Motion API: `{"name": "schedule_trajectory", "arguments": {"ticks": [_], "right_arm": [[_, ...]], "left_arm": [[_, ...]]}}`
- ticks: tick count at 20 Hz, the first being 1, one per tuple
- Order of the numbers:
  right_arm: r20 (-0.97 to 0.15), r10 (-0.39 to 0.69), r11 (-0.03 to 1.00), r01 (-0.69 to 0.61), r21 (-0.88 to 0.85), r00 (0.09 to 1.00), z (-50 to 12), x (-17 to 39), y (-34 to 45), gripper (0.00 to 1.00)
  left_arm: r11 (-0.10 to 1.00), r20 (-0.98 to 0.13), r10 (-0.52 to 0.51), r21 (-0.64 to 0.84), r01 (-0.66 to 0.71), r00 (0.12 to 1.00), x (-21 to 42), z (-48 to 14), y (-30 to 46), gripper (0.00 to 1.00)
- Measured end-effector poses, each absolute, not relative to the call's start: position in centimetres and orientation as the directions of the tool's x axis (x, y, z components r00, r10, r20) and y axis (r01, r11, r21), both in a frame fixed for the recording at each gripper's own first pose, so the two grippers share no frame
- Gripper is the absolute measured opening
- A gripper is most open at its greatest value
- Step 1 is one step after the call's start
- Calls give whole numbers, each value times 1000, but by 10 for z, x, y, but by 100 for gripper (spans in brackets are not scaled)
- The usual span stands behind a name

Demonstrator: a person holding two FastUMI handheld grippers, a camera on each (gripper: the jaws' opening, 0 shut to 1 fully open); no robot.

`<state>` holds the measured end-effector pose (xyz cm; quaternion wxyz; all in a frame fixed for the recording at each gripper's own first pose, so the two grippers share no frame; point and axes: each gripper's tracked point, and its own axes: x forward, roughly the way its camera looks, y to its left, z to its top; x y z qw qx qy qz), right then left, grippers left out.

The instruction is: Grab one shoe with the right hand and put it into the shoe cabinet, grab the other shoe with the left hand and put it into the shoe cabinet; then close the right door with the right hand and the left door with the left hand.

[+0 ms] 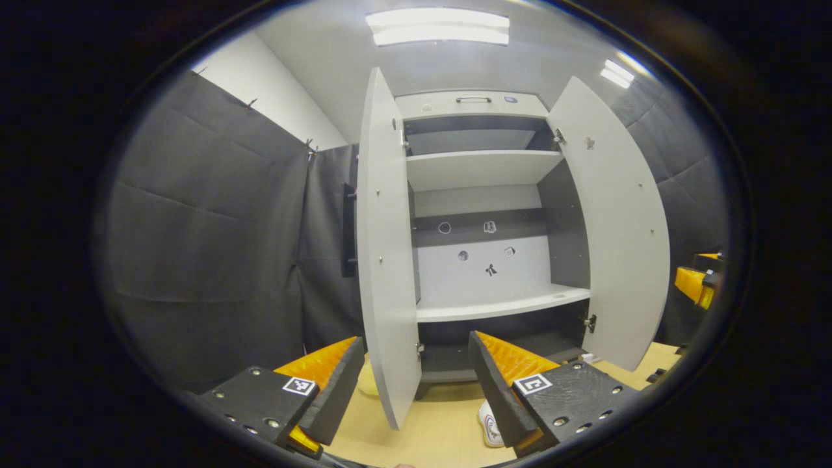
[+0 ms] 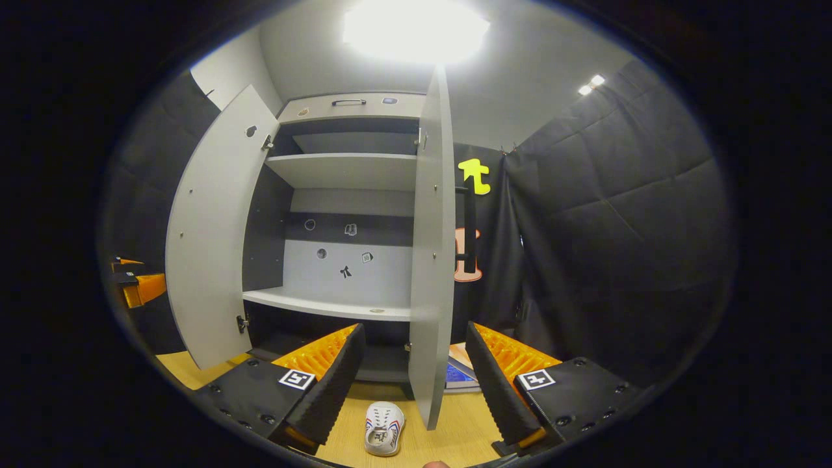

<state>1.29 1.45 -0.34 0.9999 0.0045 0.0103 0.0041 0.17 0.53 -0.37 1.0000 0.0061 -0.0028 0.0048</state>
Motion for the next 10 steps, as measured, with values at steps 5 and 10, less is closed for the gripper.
{"name": "schedule_trajectory", "arguments": {"ticks": [5,10], "right_arm": [[-43,54,998,-55,-29,998,-15,25,40,97],[-196,110,992,-120,-38,974,-68,44,68,98]], "left_arm": [[999,11,28,17,-28,1000,-4,-3,10,94],[999,7,48,24,-48,999,-12,-5,16,94]]}}
